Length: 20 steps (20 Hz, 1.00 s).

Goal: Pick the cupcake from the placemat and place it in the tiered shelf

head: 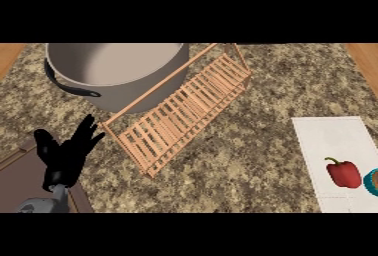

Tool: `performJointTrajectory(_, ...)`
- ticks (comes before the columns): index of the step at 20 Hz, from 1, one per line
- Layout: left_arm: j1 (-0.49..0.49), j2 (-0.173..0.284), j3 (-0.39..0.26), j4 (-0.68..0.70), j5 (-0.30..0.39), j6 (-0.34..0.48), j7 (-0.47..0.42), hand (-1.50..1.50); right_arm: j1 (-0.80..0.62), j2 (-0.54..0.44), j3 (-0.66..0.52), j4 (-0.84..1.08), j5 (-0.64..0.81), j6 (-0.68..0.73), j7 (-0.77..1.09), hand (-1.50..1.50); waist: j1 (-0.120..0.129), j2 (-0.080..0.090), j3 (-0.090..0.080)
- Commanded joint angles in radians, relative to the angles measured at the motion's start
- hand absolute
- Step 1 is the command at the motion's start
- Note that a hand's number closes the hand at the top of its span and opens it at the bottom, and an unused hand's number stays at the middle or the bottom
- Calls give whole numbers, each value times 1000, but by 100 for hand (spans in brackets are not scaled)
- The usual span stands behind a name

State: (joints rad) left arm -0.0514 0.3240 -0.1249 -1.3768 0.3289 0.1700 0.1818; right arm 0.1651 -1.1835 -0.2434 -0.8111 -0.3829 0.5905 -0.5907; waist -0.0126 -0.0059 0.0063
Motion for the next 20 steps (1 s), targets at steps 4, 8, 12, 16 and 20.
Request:
performJointTrajectory(4,30,2,5,36,1,-19,48,0,43,-73,13,-165,16,54,107,-150,1,4,-8)
performJointTrajectory(8,22,-13,-22,-11,-20,-4,86,0,-19,-81,6,-305,-39,-67,386,-150,13,4,-9)
performJointTrajectory(12,15,-11,20,87,-18,-45,15,0,21,-39,5,-414,0,-177,486,-150,1,5,-9)
performJointTrajectory(16,-18,11,31,51,-22,-41,74,0,-35,-29,52,-518,22,-234,670,-150,18,8,-8)
performJointTrajectory(20,47,10,32,13,-27,-45,64,0,70,27,71,-709,63,-289,763,-150,2,2,-8)
